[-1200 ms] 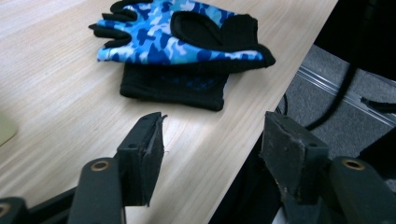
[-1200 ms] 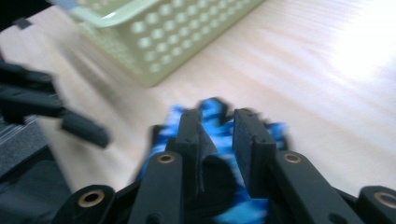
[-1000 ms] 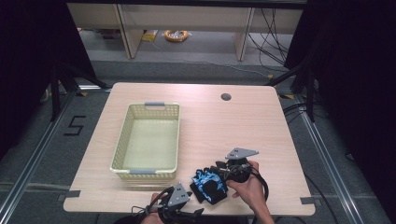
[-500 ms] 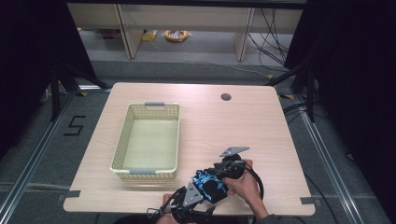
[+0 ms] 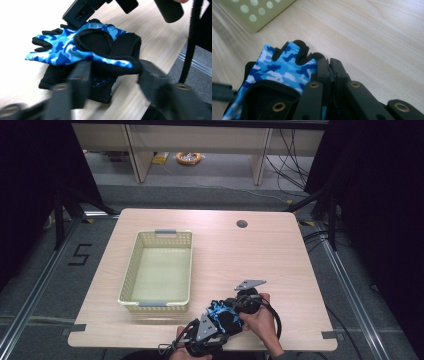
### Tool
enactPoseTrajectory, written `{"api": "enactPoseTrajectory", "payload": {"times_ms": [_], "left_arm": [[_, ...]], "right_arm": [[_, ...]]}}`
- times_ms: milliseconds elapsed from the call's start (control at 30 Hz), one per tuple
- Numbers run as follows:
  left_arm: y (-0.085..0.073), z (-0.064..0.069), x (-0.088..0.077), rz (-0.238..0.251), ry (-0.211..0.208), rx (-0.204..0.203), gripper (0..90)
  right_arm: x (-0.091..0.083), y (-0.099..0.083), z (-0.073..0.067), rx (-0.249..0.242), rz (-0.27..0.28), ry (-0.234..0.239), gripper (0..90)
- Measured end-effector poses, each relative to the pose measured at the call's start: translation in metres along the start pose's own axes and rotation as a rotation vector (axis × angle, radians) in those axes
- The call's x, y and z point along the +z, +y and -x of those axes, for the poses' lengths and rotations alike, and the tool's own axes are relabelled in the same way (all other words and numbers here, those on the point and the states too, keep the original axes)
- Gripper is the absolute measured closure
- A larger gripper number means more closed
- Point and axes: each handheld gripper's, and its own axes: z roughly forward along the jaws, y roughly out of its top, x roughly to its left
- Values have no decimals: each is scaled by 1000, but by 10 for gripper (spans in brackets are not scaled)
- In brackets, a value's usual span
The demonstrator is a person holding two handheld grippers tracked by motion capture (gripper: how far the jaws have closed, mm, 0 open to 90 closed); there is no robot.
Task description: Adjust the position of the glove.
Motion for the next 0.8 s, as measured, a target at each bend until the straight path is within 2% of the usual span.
{"api": "enactPoseTrajectory", "payload": {"times_ms": [33, 67, 100, 133, 167, 200, 233, 267, 300, 367, 433, 467, 500, 533, 567, 633, 700, 767, 800], "left_arm": [[-1, 2, 0, 16, 2, -20, 591], [0, 2, -1, -1, -6, 11, 622], [0, 2, -2, 0, 5, 39, 674], [0, 5, -1, 24, -13, 12, 724], [1, 2, -3, 2, -4, 65, 738], [1, 2, -4, -7, -5, 71, 748], [1, 3, -3, 10, -18, 31, 764], [2, 1, -4, 8, -14, 36, 773], [3, -2, -7, -10, -12, 58, 779], [5, -3, -11, 8, -16, 45, 791], [8, -6, -16, 23, -26, 48, 792], [10, -8, -19, 21, -29, 39, 791], [12, -13, -23, 31, -23, 55, 791], [12, -14, -25, 24, -26, 35, 791], [15, -21, -30, 27, -10, 36, 792], [16, -30, -34, 34, -9, 40, 796], [16, -37, -37, 24, -1, 42, 798], [16, -42, -37, 35, -3, 28, 800], [16, -46, -37, 28, -9, 49, 801]], "right_arm": [[-1, 0, 0, 1, 1, -1, 879], [-1, 0, 0, -1, 8, -3, 880], [-3, 1, 1, 0, -4, 0, 881], [-4, 0, 1, 12, 11, 14, 882], [-7, 0, 1, 22, 15, 19, 882], [-7, 0, 1, 23, 35, 20, 882], [-11, 1, 1, 29, 7, 25, 882], [-12, 0, 1, 27, 51, 30, 882], [-15, 0, 1, 25, 51, 27, 883], [-23, 0, 2, 30, 66, 43, 883], [-32, -1, 3, 46, 93, 35, 883], [-36, -1, 4, 52, 115, 52, 883], [-40, -2, 3, 56, 117, 41, 883], [-44, -3, 2, 60, 146, 43, 883], [-47, -4, -1, 86, 151, 45, 883], [-52, -6, -3, 75, 183, 44, 883], [-55, -9, -6, 87, 189, 52, 883], [-57, -11, -9, 102, 188, 56, 884], [-57, -13, -10, 103, 210, 63, 885]]}}
